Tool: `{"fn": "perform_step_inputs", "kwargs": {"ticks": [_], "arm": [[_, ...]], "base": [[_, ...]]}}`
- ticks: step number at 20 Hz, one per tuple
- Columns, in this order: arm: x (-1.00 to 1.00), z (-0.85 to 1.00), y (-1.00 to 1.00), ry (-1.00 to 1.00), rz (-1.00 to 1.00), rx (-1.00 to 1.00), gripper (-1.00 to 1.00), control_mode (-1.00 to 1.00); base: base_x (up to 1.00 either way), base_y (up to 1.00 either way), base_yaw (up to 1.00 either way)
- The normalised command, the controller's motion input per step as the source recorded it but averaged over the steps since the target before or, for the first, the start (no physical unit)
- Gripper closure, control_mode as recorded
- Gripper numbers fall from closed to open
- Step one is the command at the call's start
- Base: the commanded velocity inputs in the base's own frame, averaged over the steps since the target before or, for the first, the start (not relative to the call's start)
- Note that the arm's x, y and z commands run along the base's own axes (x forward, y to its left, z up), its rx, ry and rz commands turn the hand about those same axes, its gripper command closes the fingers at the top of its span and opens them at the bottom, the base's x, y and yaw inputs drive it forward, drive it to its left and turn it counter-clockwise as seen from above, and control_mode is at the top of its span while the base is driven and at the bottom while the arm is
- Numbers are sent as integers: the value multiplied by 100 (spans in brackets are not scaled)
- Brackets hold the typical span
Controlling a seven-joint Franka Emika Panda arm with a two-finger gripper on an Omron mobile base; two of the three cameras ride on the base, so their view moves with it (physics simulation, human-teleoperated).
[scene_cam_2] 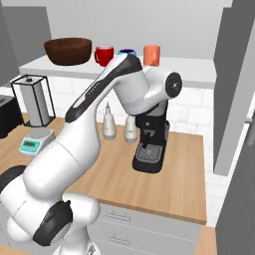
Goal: Gather all objects into one cabinet and sort the glasses and bowls to opposite sides.
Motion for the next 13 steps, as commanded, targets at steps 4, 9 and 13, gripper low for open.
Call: {"fn": "perform_step_inputs", "kwargs": {"ticks": [4, 9, 13], "arm": [[-100, 46, -2, 16, 7, -10, -100, -100], [-100, 40, -34, 12, 1, -8, -100, -100], [-100, 36, -61, 5, 0, -7, -100, -100]], "base": [[0, 0, 0], [0, 0, 0], [0, 0, 0]]}}
